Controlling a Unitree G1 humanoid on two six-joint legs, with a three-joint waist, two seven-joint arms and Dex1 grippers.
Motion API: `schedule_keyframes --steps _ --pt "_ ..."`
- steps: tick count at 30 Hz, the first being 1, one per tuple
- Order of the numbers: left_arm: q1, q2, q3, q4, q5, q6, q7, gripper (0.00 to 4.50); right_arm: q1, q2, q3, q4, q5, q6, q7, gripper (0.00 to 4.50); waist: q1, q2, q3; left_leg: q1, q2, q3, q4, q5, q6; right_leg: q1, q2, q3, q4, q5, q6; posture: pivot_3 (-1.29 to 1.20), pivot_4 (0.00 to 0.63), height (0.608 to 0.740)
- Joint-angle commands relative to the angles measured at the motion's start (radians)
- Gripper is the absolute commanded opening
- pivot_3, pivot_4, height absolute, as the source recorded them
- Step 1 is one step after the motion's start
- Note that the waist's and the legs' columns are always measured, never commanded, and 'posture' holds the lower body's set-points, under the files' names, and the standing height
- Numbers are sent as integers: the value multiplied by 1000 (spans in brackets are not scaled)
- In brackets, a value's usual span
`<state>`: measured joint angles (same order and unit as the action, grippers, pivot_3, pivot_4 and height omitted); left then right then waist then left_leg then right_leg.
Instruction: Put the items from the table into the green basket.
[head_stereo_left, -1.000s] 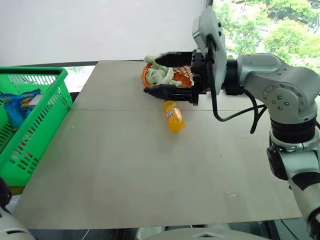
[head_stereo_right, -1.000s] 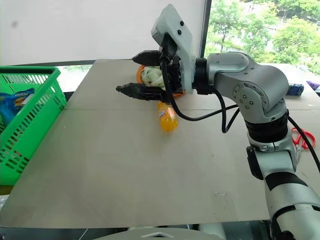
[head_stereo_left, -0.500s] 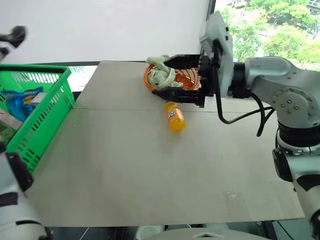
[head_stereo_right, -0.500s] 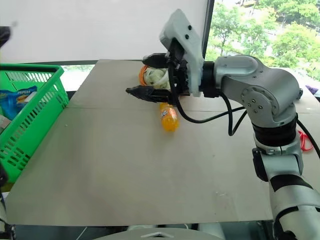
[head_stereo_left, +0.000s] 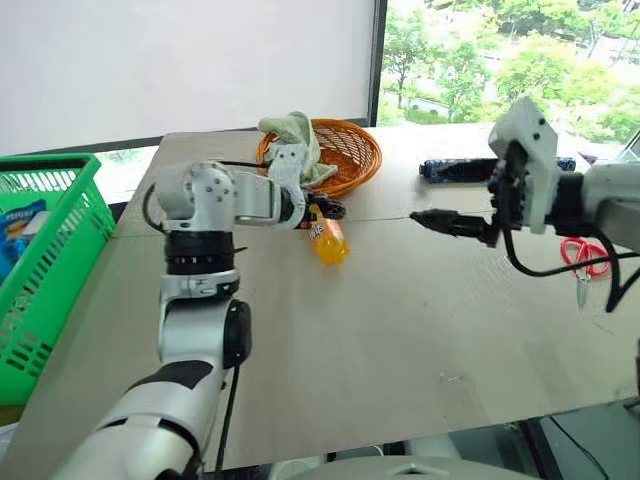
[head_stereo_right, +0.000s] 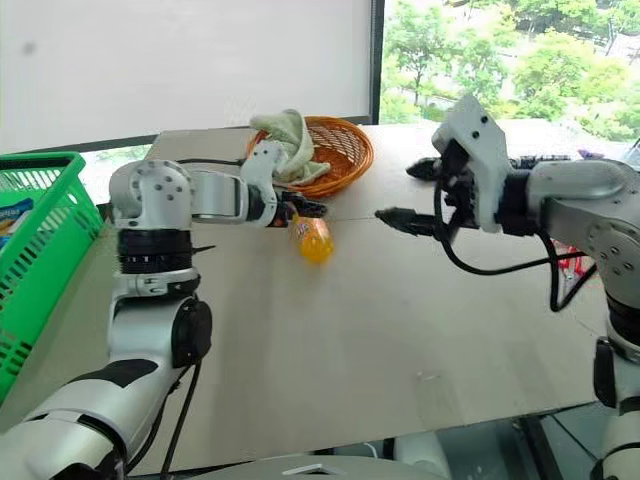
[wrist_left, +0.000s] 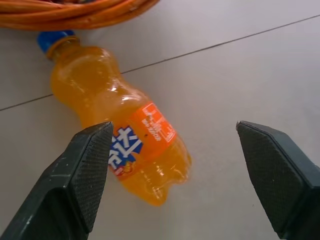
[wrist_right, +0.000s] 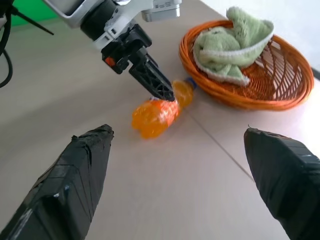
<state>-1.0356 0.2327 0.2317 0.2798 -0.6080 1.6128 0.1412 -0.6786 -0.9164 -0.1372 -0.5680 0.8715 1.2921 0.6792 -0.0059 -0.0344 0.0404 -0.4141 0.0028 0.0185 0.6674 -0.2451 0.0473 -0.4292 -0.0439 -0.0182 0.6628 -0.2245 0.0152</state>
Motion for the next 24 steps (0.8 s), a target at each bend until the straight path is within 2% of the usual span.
schedule_keyframes --steps 1,4,9,11,15,17,19,21,24 --pt "-45 -61 25 101 144 -36 89 4036 87 -84 -120 -13 35 30 34 4500 -6 1 0 1 0 1 1 -1 1 1 -1 0 0 0 0 -167 0 740" --pt "-69 -96 -2 140 214 -67 104 4036 128 -112 -147 -16 46 28 28 4500 -34 3 0 1 -1 5 2 0 1 1 -1 5 -1 1 1 -179 0 740" --pt "-69 -165 -42 162 321 -136 145 4036 165 -91 -200 -38 88 41 -18 4500 -40 7 -2 4 0 5 3 0 1 2 2 6 0 1 1 -182 0 740" --pt "-63 -194 -59 227 358 -223 148 4036 169 -77 -202 -40 100 37 -40 4500 -40 8 -2 4 0 5 3 0 1 2 3 7 0 0 1 -183 0 740" --pt "-54 -221 -47 336 388 -325 130 2843 174 -69 -188 -41 124 32 -56 4500 -39 12 -5 4 0 5 2 0 1 2 4 8 -1 0 1 -193 0 740" --pt "-41 -213 -31 307 381 -296 113 2287 179 -76 -179 -38 127 23 -53 4500 -39 15 -7 5 0 5 2 0 1 4 5 7 -1 0 1 -188 0 740" --pt "-23 -197 11 238 363 -229 95 1380 179 -79 -167 -32 124 11 -50 4500 -49 15 -7 14 0 7 1 -1 1 12 6 8 -3 -1 0 -177 0 740" --pt "10 -164 86 88 309 -82 34 1380 176 -75 -135 -29 107 -14 -44 4500 -64 16 -7 18 1 7 0 -1 1 16 6 7 -4 -3 -2 -152 0 740" --pt "160 -3 49 -201 88 2 -97 1380 156 -42 -55 -33 67 -75 -40 4500 -89 17 -7 19 3 7 0 -1 1 16 7 9 -2 -3 -2 -83 0 740"
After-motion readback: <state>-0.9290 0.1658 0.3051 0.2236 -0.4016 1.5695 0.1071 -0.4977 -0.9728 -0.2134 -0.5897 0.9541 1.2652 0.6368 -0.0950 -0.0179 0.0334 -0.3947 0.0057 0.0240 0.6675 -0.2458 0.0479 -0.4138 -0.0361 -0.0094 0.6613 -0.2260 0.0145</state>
